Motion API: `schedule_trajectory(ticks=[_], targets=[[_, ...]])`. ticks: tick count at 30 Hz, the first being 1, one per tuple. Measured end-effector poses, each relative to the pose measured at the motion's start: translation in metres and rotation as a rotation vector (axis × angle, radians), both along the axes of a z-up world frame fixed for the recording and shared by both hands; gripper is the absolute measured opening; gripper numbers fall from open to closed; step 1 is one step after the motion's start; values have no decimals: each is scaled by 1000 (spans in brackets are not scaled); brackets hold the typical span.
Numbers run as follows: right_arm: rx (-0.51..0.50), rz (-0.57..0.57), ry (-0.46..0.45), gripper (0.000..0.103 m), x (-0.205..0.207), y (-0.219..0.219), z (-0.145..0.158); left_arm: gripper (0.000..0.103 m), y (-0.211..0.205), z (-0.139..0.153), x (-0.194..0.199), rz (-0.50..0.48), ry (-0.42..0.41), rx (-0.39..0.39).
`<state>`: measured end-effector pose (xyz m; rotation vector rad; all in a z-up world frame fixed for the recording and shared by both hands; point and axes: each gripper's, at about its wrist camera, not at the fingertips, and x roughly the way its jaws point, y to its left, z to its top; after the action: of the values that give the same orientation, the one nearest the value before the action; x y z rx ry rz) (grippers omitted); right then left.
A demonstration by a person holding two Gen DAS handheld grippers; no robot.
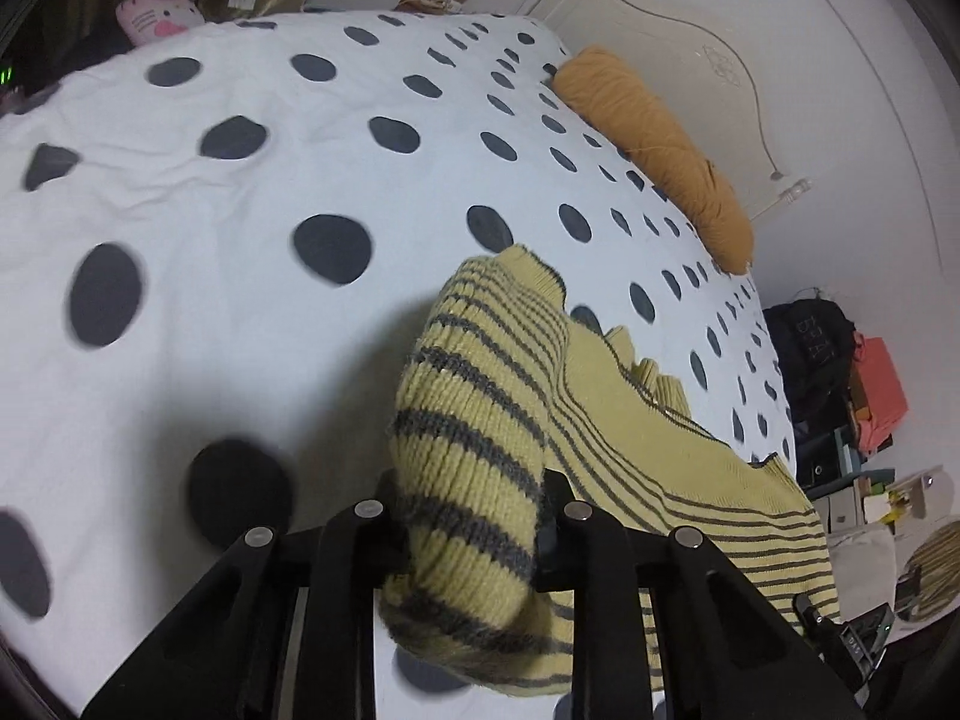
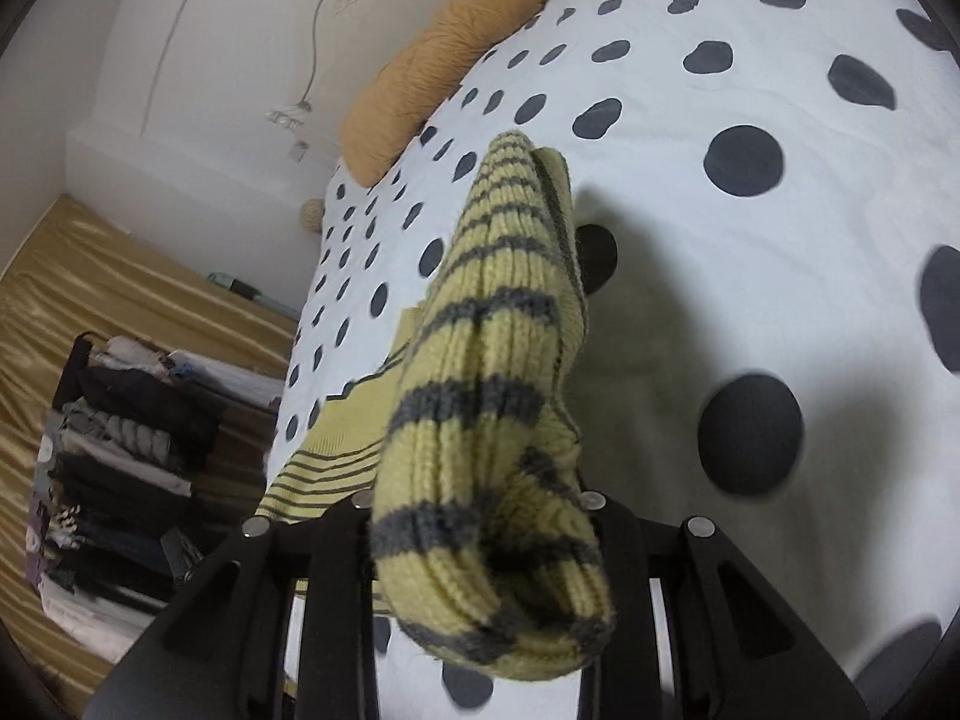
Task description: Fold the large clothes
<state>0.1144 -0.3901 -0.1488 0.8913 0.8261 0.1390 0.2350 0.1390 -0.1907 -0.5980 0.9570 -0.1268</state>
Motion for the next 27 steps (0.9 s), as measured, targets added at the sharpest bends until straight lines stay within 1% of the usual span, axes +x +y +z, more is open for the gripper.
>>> schedule_trajectory(ticks=[1, 3, 4, 5, 6, 7, 8, 9, 10, 11, 13, 14, 16, 17, 18, 19, 20, 22, 23, 25, 27], targets=[[5, 10, 1, 29, -14, 0, 2, 24, 4, -4, -13, -8, 22, 7], [29, 4, 50, 29, -48, -4, -7, 24, 14, -31, -37, -21, 117, -6], [40, -6, 97, 29, -62, -6, -18, 26, 18, -51, -44, -22, 166, -2], [42, -25, 173, 31, -78, -9, -39, 32, 23, -73, -51, -23, 219, -25], [35, -38, 239, 36, -83, -9, -57, 36, 28, -88, -55, -13, 225, -63], [24, -46, 322, 40, -88, -9, -80, 40, 33, -93, -58, 1, 191, -96], [32, -43, 347, 41, -94, -10, -102, 41, 35, -93, -56, -1, 186, -106], [46, -55, 305, 41, -98, -12, -104, 43, 35, -90, -54, -3, 192, -95], [50, -61, 291, 41, -99, -13, -101, 48, 34, -84, -52, 0, 197, -66], [43, -64, 298, 44, -98, -13, -95, 52, 33, -79, -51, 6, 198, -37], [-1, -74, 334, 46, -97, -15, -81, 55, 37, -65, -53, 40, 182, 36], [-51, -91, 364, 49, -99, -18, -71, 56, 40, -60, -54, 60, 172, 55], [-153, -157, 391, 49, -114, -28, -50, 57, 51, -51, -58, 104, 162, 92], [-214, -205, 382, 49, -122, -32, -32, 57, 58, -47, -62, 124, 167, 100], [-253, -217, 363, 49, -120, -35, -19, 57, 62, -44, -65, 137, 168, 98], [-293, -203, 332, 49, -118, -31, -4, 55, 62, -42, -69, 147, 165, 97], [-319, -163, 296, 49, -112, -23, 10, 54, 64, -38, -75, 159, 159, 99], [-313, -85, 216, 49, -98, 1, 26, 55, 66, -31, -87, 161, 141, 83], [-274, -25, 170, 49, -85, 20, 30, 55, 63, -29, -92, 151, 139, 63], [-192, 69, 123, 48, -64, 55, 24, 55, 57, -30, -100, 132, 145, 13], [-122, 160, 124, 44, -44, 92, 6, 57, 50, -39, -108, 117, 163, -33]])
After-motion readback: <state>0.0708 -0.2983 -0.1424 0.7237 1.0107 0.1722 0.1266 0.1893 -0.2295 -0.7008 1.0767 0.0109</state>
